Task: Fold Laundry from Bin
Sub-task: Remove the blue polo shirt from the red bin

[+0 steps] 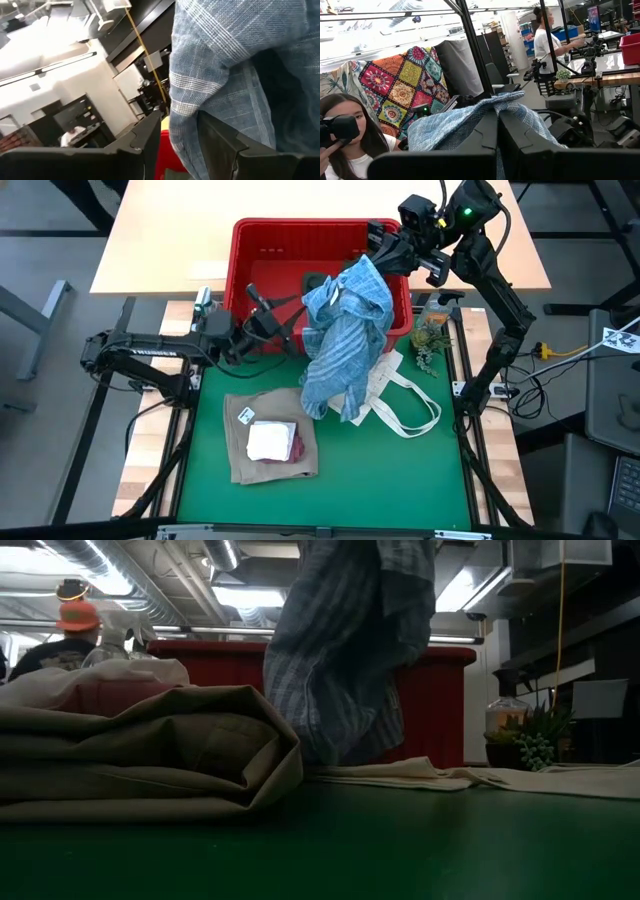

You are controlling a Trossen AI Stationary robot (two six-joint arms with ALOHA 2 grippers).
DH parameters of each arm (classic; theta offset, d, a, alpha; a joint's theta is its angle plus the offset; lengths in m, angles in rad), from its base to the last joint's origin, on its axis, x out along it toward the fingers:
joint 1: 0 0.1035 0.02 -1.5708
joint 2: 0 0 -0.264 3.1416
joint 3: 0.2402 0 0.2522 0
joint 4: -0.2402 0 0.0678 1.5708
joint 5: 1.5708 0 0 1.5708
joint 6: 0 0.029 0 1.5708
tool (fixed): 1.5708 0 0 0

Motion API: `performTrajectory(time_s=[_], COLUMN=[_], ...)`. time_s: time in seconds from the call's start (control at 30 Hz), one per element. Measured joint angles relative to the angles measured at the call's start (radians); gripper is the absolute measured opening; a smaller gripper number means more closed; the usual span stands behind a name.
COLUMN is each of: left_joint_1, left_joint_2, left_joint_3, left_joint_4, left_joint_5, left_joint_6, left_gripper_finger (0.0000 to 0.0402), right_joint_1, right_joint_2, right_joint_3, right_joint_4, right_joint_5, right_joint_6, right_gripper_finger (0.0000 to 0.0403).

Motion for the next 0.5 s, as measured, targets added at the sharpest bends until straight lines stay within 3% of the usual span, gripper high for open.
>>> performTrajectory(time_s=[0.23, 0.5], left_joint_1=[0.063, 0.060], left_joint_2=[0.000, 0.000], left_joint_3=[0.000, 0.000], left_joint_4=[0.000, -0.001], left_joint_5=[0.147, 0.185], left_joint_6=[-0.103, -0.248], left_gripper_finger=[0.0113, 0.0010], right_joint_1=[0.000, 0.002], right_joint_2=[0.000, 0.000], right_joint_3=[0.000, 0.000], right_joint_4=[0.000, -0.026], right_joint_5=[0.002, -0.011], right_joint_6=[0.000, 0.000], right_gripper_finger=[0.0003, 0.0003])
